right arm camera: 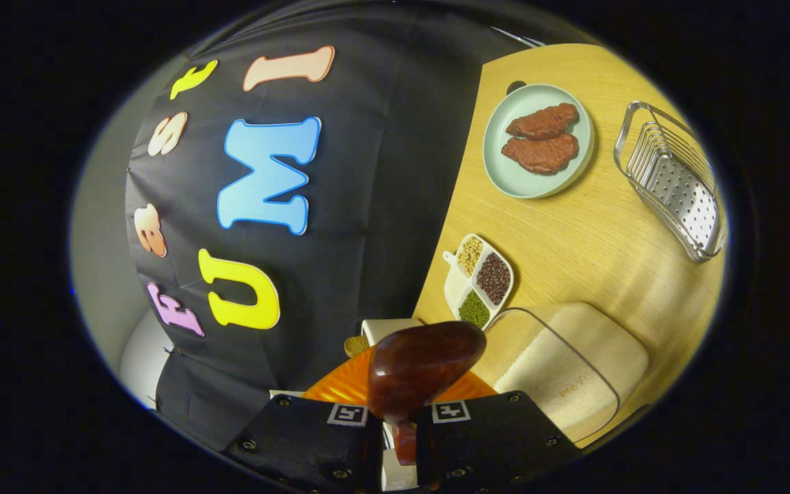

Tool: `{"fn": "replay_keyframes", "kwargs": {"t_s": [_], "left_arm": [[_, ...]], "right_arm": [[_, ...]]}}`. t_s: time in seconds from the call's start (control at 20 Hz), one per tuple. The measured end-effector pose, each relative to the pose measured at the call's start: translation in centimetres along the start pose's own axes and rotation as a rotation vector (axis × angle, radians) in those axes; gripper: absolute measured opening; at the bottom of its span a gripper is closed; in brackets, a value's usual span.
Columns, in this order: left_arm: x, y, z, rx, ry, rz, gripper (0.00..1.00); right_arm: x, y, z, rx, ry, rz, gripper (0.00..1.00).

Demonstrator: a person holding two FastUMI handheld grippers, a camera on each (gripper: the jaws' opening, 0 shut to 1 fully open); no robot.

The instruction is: Close the left gripper, press the button to open the rice cooker; take a wooden spoon from the chopstick holder with the right hand, scoop a spoonful of rice and pour it into the rice cooker, then put the wooden spoon back into the chopstick holder.

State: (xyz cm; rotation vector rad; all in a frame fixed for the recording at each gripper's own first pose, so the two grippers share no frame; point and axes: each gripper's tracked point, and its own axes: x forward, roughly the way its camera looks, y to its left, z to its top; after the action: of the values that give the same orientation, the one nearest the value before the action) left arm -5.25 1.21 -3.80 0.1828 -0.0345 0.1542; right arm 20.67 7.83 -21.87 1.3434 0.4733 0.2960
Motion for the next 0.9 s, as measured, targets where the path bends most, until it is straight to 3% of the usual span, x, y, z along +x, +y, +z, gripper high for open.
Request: {"fn": "replay_keyframes", "kwargs": {"t_s": [0.2,0.25,0.5,0.9], "left_arm": [[-0.3,2.3,-0.5,-0.017,-0.005,0.017,0.99],[-0.4,3.0,-1.1,-0.026,0.001,0.023,0.95],[-1.0,6.9,-3.1,-0.056,0.027,0.077,0.99],[-2.5,13.0,-5.3,-0.091,0.043,0.197,0.96]], "right_arm": [[0.7,4.1,-2.8,-0.022,0.036,0.028,0.19],[1.1,5.4,-3.8,-0.015,0.048,0.041,0.19],[4.1,9.9,-10.7,-0.049,0.144,0.075,0.19],[8.8,12.9,-23.0,-0.072,0.328,0.071,0.19]]}}
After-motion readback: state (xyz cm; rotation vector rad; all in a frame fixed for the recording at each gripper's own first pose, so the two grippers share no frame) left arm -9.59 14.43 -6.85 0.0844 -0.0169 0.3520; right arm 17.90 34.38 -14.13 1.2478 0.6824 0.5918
